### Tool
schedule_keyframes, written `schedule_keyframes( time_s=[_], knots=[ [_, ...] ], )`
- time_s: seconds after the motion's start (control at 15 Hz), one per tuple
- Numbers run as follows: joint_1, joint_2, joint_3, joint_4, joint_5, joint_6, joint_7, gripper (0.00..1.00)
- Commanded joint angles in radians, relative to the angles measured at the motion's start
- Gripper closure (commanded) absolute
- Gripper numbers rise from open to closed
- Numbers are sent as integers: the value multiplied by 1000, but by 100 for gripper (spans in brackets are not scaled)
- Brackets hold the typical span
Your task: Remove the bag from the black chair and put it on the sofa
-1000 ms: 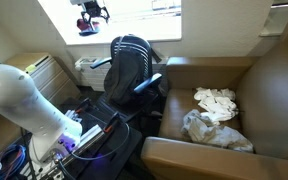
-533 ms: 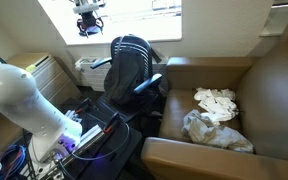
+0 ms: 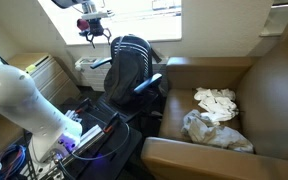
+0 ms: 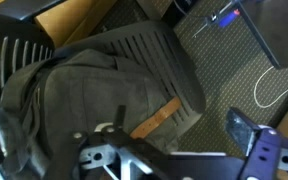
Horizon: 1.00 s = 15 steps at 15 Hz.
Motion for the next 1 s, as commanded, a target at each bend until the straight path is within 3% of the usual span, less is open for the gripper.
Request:
schedule_keyframes(
  time_s=[0.0,0.27,0.53,0.73,0.8,0.93],
  knots=[
    [-34,-1,5,-38,-2,4,-43,0],
    [-52,-14,12,-79,-2,54,-92,0],
    [-93,-37,-13,-234,-131,225,-347,0],
    [-158,-5,-85,-282,-280,332,-536,0],
    [-110,1,-57,-237,-216,263,-428,0],
    [-149,5,-93,-263,-259,303,-509,0]
  ],
)
